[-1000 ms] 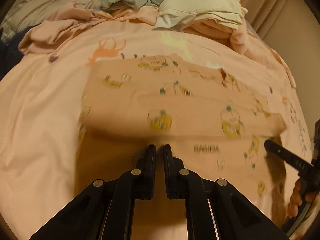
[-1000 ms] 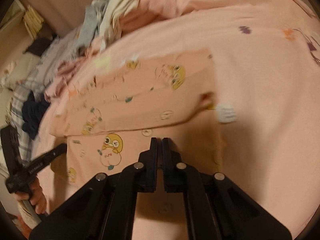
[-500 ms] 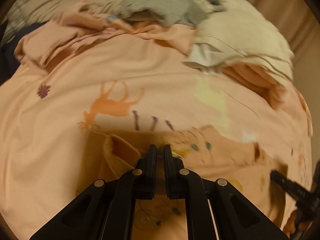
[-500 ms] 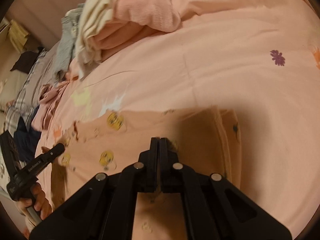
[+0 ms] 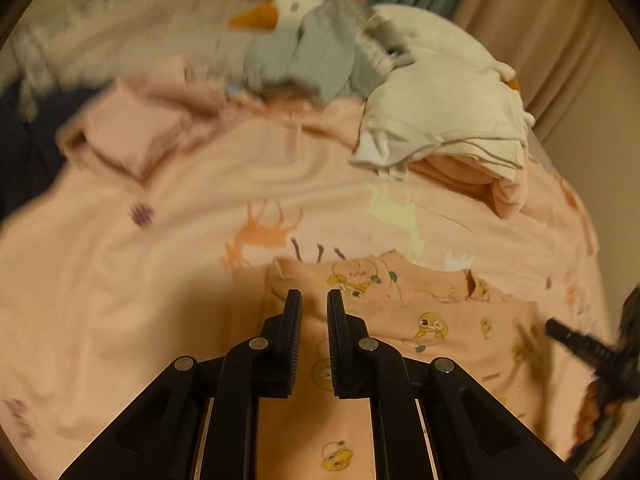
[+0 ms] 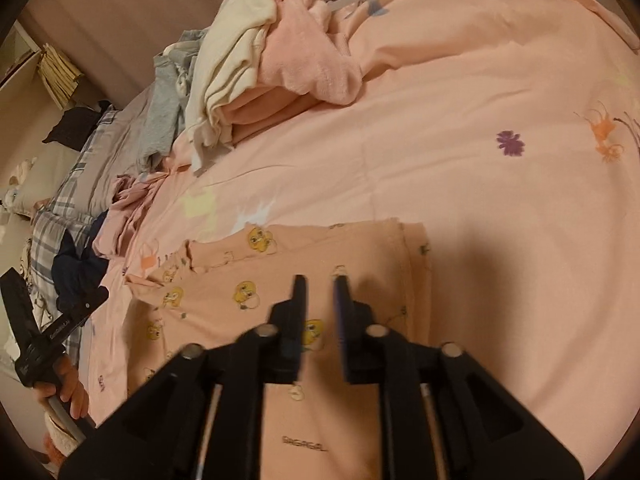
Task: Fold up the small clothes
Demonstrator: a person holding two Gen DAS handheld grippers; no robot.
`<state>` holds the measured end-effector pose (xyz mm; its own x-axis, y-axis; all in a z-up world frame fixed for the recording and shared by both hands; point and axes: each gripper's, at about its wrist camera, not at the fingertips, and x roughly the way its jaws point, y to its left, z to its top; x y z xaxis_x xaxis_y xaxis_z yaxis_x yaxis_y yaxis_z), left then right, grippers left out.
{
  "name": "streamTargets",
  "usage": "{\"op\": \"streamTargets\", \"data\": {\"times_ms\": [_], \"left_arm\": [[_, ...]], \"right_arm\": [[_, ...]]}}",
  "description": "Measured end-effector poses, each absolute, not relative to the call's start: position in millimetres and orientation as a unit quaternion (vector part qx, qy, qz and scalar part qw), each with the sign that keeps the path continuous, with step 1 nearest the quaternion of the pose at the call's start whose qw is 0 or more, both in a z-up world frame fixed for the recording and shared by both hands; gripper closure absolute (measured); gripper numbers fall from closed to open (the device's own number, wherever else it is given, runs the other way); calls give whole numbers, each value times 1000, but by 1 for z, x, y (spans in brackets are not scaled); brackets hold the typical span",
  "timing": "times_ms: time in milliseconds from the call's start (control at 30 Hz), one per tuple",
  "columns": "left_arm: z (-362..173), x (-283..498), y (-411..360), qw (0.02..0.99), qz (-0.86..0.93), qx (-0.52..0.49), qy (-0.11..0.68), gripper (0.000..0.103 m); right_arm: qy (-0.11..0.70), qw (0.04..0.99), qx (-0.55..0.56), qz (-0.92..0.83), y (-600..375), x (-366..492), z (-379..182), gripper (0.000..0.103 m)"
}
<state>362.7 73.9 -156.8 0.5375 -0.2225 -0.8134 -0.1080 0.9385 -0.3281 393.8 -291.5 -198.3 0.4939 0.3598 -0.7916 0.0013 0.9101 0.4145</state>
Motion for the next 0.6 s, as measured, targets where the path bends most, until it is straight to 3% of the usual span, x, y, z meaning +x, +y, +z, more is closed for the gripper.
{"op": "streamTargets", "data": {"times_ms": [67, 233, 433, 500, 533, 567, 600], "left_arm": [[-177, 376, 83, 842, -38, -210, 495, 95], [-200, 381, 96, 827, -55, -266, 491, 95], [-200, 392, 87, 845, -57, -243, 472, 92], [-206, 399, 82, 849, -43, -225, 476, 90], [-210, 403, 78, 850, -33, -213, 481, 90], [-212, 408, 75, 855, -20, -198, 479, 90], [-214, 412, 73, 863, -1, -180, 472, 90]], "right_arm": [[500, 838, 194, 96, -300, 395, -205, 53], [510, 828, 210, 101, -316, 402, -222, 51], [510, 816, 240, 130, -315, 417, -232, 51], [507, 828, 210, 119, -304, 423, -238, 58], [502, 834, 198, 112, -302, 425, -240, 79], [500, 842, 178, 96, -298, 429, -241, 93], [498, 845, 173, 91, -298, 433, -242, 93]]}}
